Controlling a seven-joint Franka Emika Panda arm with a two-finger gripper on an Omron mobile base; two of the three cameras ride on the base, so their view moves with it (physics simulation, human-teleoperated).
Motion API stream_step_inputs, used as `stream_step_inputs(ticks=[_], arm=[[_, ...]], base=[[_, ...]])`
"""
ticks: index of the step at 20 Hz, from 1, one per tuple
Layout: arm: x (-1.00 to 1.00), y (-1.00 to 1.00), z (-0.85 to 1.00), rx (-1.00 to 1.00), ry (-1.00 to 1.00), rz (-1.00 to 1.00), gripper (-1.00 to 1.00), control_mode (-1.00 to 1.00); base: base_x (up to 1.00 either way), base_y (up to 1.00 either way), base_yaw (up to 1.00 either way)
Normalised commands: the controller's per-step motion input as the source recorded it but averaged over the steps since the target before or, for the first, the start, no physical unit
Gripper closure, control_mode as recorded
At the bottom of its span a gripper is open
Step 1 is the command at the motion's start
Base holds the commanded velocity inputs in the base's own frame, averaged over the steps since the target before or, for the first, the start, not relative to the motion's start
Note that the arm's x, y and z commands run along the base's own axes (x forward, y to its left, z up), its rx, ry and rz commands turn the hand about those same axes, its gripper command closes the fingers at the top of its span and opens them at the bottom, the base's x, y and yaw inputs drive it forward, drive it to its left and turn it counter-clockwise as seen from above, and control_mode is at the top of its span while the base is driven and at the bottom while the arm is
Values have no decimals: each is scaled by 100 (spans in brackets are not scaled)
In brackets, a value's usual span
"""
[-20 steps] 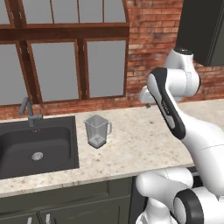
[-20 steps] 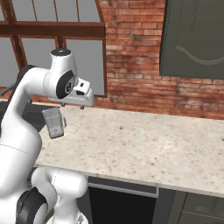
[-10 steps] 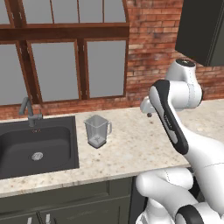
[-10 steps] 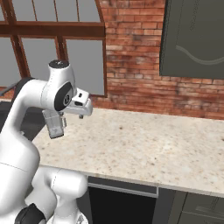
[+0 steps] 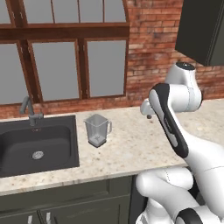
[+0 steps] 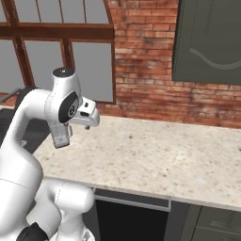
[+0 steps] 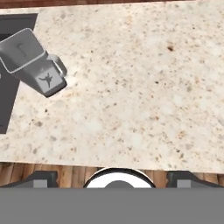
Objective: Turn on the sink faucet and place the jug under the water for a few seconds to fill it up.
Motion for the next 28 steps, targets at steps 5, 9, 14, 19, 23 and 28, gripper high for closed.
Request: stream_step_inputs(ticks=[5,9,14,19,23,28], arm=[[0,0,0,0,0,0,-100,100],[0,0,0,0,0,0,-100,100],[0,0,0,0,0,0,-100,100],[0,0,0,0,0,0,-100,100],[0,0,0,0,0,0,-100,100],[0,0,0,0,0,0,-100,100]], base=[[-60,30,5],[-73,50,4],[-26,90,1],[1,98,0],[16,52,0],[41,19,0]])
